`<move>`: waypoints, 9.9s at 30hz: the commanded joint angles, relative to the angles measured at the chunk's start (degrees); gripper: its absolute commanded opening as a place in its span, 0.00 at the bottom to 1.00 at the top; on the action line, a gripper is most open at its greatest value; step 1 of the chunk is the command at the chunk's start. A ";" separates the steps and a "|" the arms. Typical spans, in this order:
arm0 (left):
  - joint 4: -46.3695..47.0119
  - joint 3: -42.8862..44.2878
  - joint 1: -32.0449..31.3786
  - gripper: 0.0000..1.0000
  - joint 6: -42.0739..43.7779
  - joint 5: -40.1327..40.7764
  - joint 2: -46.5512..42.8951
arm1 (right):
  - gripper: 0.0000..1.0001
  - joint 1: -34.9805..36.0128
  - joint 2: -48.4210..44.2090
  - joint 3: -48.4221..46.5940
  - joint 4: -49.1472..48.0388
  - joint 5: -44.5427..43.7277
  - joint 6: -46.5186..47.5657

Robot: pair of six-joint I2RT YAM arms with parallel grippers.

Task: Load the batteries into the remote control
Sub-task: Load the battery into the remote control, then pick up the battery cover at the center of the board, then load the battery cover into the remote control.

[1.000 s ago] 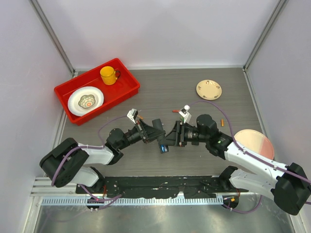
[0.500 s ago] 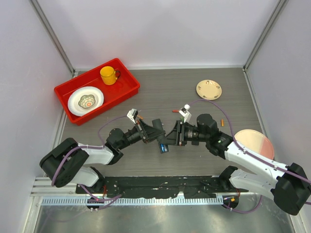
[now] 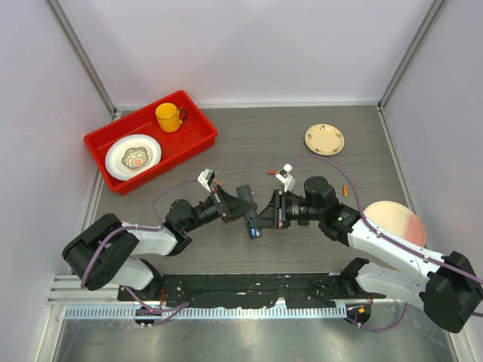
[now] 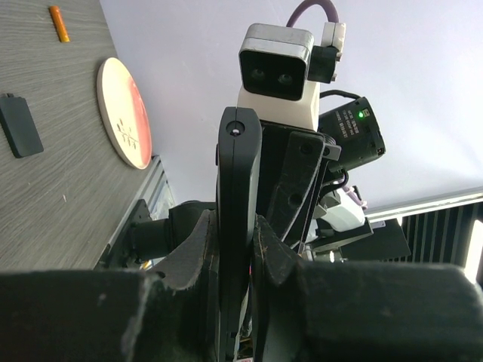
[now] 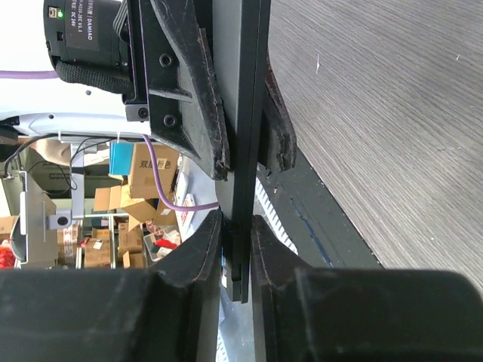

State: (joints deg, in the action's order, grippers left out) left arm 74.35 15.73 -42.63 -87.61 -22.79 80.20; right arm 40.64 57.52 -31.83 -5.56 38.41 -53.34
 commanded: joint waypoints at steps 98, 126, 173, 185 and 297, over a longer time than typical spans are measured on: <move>3.88 -4.22 4.05 0.00 9.56 -2.70 -6.73 | 0.22 -10.32 12.90 -15.96 43.69 -43.78 21.17; 3.09 1.68 -1.93 0.00 3.77 15.67 7.34 | 0.01 14.11 24.56 -53.59 76.84 -34.54 29.00; 0.10 1.85 -2.11 0.00 3.06 13.21 5.84 | 0.01 15.26 36.17 -60.10 75.61 -35.51 31.19; 1.50 1.85 -2.19 0.00 3.15 13.65 5.67 | 0.01 15.26 36.70 -58.08 74.29 -34.28 30.84; 2.14 4.66 -9.23 0.00 8.77 12.06 2.69 | 0.19 7.08 36.00 -64.23 69.80 -32.87 33.65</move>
State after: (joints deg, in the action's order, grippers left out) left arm 69.56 18.70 -50.50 -81.21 -6.00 86.72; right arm 48.40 96.29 -93.60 72.10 6.96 -20.73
